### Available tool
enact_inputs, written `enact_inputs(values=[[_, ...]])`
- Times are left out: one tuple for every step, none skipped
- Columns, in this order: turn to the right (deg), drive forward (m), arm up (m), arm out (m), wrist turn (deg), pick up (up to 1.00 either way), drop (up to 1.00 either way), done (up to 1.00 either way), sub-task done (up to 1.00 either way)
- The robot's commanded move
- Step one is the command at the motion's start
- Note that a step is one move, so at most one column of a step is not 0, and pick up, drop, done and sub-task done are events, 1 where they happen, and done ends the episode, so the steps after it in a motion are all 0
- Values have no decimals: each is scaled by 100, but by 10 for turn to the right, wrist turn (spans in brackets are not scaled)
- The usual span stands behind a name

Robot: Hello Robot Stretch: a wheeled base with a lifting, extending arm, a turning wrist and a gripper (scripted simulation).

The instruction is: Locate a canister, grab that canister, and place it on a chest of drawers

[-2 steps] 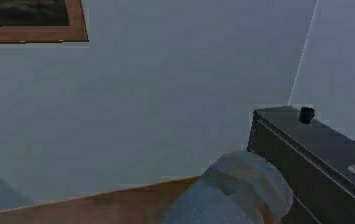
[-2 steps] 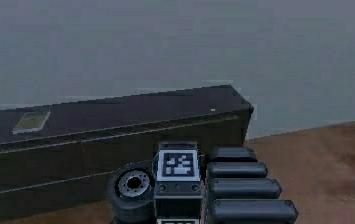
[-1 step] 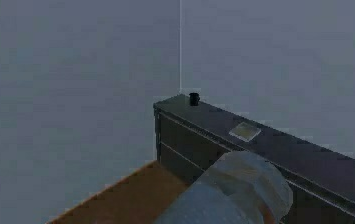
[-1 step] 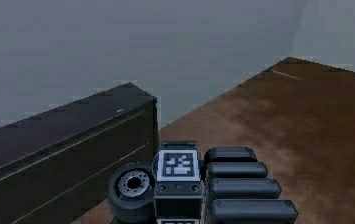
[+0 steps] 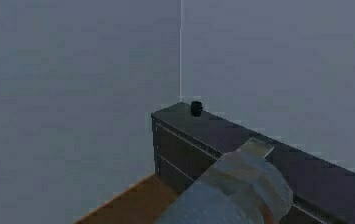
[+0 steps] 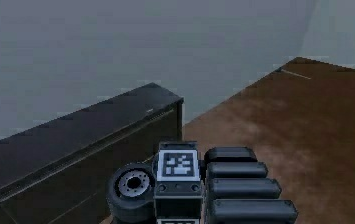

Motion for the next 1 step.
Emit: enact_inputs(values=[[150,0,0,0,0,0,0,0,0]])
